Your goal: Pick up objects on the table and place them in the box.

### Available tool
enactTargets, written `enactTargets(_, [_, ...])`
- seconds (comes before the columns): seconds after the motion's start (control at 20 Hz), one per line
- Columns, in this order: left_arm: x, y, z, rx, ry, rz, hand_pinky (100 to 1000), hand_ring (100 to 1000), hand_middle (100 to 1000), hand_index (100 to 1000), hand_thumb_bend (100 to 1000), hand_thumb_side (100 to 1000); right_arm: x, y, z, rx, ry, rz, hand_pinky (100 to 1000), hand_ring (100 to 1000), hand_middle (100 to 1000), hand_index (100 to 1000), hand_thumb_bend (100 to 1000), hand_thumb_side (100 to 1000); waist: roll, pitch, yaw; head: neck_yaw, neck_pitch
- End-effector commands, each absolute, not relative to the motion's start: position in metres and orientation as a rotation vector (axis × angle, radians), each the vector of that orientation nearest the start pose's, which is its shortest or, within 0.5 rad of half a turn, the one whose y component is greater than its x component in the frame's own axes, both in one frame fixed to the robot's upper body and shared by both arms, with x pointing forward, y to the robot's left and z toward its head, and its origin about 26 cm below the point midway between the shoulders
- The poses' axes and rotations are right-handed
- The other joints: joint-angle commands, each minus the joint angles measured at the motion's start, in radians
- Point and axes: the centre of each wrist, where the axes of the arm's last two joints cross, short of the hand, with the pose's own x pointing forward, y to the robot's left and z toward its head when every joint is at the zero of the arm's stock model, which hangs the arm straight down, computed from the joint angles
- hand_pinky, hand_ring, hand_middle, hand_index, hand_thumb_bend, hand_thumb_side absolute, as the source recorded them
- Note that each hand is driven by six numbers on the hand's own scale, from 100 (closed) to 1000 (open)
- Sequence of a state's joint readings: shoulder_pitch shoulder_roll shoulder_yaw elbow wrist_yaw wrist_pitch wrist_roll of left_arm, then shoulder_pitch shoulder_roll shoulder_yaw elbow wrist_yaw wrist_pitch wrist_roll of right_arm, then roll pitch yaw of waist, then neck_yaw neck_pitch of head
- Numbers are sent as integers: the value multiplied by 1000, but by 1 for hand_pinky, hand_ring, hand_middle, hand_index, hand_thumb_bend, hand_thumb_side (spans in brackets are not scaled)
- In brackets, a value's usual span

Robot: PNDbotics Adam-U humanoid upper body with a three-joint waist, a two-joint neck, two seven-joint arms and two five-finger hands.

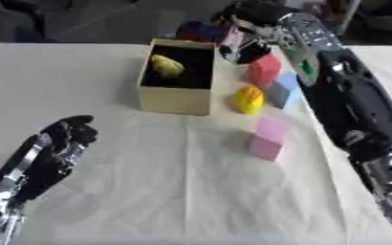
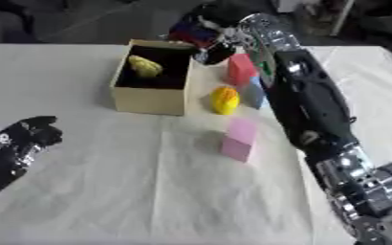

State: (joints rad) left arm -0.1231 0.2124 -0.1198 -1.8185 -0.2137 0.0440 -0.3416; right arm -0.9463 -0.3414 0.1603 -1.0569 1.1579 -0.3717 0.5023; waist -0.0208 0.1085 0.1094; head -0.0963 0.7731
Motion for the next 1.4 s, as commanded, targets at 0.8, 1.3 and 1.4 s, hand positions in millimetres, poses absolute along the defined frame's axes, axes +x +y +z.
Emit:
enactTargets(0.8, [295,244,98,43,-1776,-760,808,725,660,863,100,676,477,-248,151,-950,-915,2003,820,845,807,913,303,398,-9,-22,4,13,-3])
enactTargets(1.3, [295,244,98,41,-1777,-758,808,727,659,863,100,677,479,-240,140,-1083,-1032,1951,773,723,574,573,206,100,-8,-21,8,10,-3])
enactTargets(1.4, [295,244,98,41,-1777,-757,808,727,659,863,100,677,479,-239,145,-1138,-1130,1913,767,690,541,497,183,100,-8,-22,8,10,-3])
